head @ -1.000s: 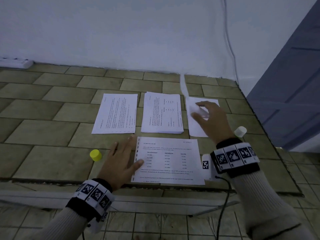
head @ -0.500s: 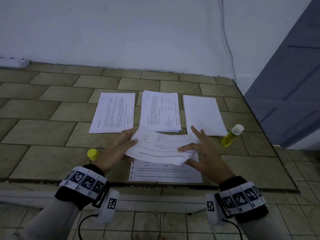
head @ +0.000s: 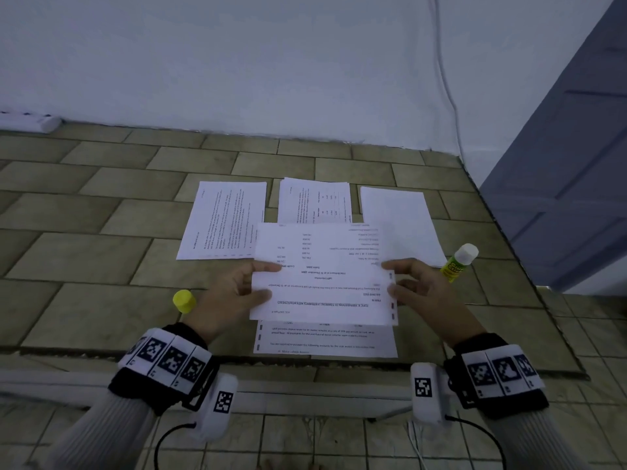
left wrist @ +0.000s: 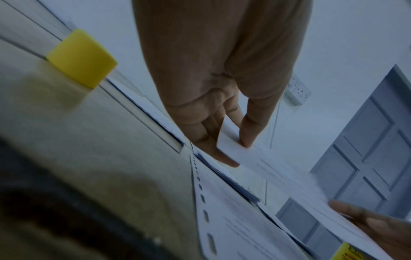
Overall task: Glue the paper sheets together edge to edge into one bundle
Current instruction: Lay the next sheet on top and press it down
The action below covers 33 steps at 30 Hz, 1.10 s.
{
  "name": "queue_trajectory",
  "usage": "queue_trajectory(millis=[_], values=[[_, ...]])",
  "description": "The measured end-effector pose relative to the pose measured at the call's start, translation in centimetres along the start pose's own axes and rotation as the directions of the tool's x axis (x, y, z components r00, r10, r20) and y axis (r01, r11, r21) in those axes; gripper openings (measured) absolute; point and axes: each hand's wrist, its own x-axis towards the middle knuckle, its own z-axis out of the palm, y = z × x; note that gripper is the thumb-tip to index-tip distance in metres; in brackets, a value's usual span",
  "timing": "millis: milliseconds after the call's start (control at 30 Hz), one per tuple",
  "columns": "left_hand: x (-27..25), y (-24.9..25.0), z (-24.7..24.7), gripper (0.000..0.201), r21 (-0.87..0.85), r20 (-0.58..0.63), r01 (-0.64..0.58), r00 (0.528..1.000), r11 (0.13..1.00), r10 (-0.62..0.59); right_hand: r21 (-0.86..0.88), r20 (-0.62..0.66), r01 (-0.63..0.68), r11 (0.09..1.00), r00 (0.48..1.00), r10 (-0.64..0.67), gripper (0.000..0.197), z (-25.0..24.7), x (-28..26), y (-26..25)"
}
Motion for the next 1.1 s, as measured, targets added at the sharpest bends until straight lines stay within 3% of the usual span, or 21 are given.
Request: queue_trajectory(millis=[200, 433, 633, 767, 1100], values=[[-0.7, -0.5, 0.2, 0.019, 0.226, -0.022, 0.026, 1.0, 0.974, -0.021, -0.306, -0.066, -0.013, 0.952, 0.998, -0.008, 0.023, 0.5, -0.5, 0.5], [-1.4, 0.5, 1.3, 0.014, 0.548, -0.005, -0.115, 0.99, 0.828, 0.141, -0.495, -0.061, -0.075, 0.866, 0.997, 0.052, 0.028, 1.2, -0.9, 1.5], [-1.1, -0.5, 1.0, 0.029, 0.716, -0.01, -0.058, 0.996, 0.695, 0.093, -0.63, -0.046, -0.078, 0.773, 0.997, 0.063, 0.033, 1.8, -1.0, 2.5], [-1.0, -0.8, 1.2, 0.032, 0.733, -0.001, -0.056, 0.997, 0.678, 0.083, -0.68, -0.045, -0.066, 0.731, 0.998, 0.049, 0.033, 2.0, -1.0, 2.6], [-1.0, -1.2, 0.8, 0.026, 0.712, 0.0, -0.048, 0.998, 0.701, 0.068, -0.641, -0.037, -0.083, 0.763, 0.996, 0.077, 0.034, 1.8, -1.0, 2.5]])
